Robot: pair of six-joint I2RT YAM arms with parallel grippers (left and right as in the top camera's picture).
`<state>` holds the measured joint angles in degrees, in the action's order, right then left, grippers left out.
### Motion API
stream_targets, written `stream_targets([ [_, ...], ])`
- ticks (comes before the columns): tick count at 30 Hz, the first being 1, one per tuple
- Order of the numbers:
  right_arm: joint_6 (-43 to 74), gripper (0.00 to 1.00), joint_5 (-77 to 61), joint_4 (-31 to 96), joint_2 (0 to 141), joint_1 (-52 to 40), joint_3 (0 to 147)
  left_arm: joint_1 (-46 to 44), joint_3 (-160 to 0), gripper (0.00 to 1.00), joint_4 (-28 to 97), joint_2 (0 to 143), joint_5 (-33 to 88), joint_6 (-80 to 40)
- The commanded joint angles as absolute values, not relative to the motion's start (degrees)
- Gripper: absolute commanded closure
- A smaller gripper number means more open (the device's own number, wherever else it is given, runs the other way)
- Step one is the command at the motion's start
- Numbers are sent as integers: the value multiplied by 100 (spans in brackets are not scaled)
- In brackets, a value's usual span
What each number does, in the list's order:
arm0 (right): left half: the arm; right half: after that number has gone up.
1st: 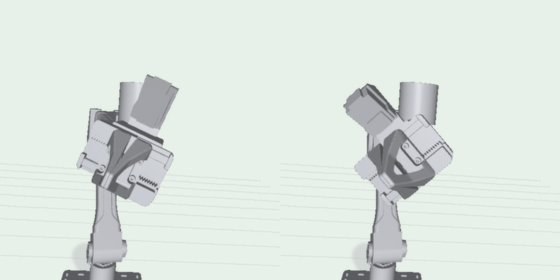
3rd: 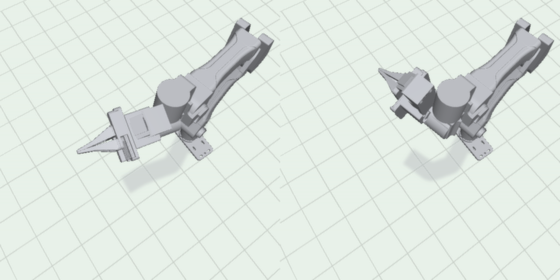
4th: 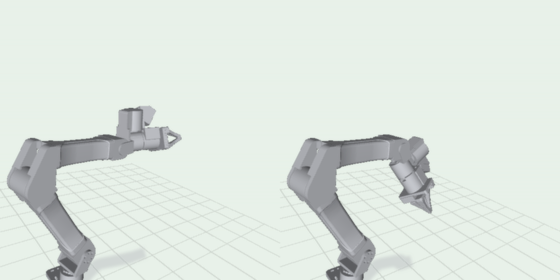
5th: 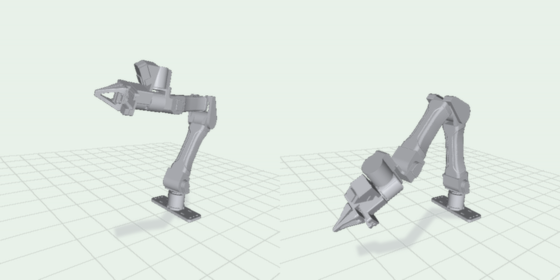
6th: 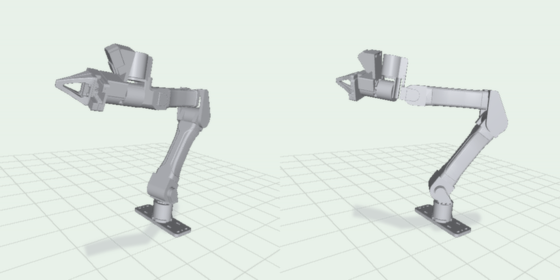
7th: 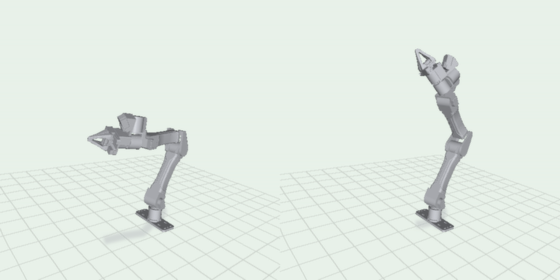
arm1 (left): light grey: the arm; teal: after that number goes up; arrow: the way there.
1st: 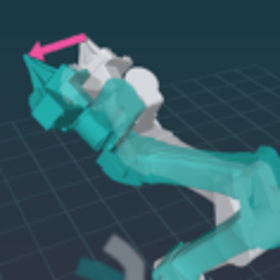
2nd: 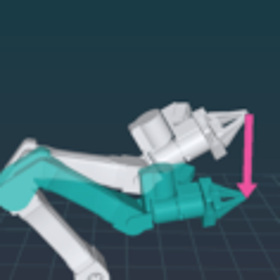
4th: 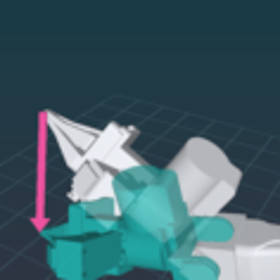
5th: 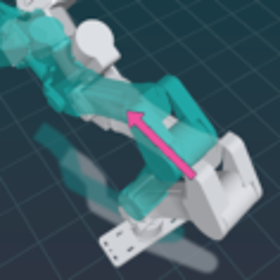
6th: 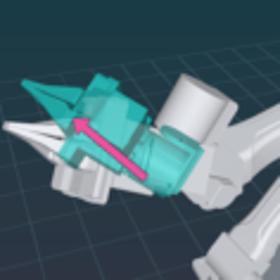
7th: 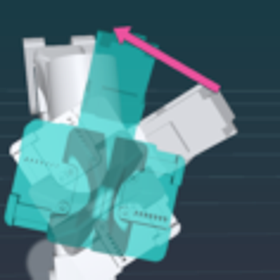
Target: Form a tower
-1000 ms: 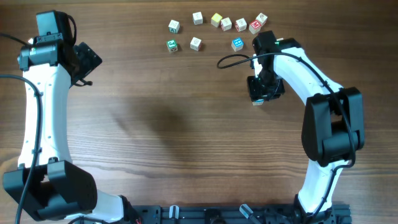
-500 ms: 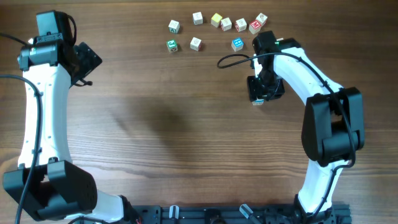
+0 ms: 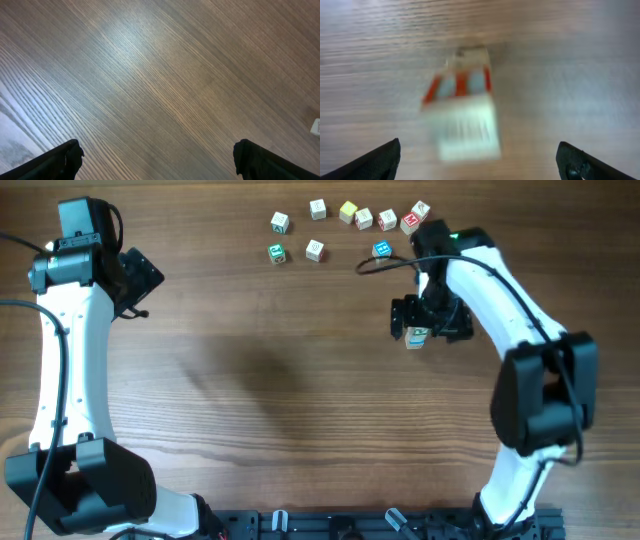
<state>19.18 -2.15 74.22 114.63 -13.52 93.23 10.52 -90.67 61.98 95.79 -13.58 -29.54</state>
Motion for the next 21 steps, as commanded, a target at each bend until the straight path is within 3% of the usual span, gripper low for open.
stream_targets([
  [1,4322,0,-401,7664,10468,-1365,9544,1072,-9037,0,6202,9633,-1347,-3050],
  [4,5758,0,-1264,7673,10263,-1365,9539,1072,-9037,0,6202,9633,-1347,-3050],
  [9,6071,0,-1135,7312,10276,-1367,9513,1072,-9037,0,6202,9633,-1347,-3050],
  [13,8003,0,-856,7426,10311,-1365,9268,1072,-9037,0,6202,9633,-1350,-3050],
  [21,8405,0,-722,7011,10868,-1347,9216,1072,-9037,0,6202,9633,-1347,-3050],
])
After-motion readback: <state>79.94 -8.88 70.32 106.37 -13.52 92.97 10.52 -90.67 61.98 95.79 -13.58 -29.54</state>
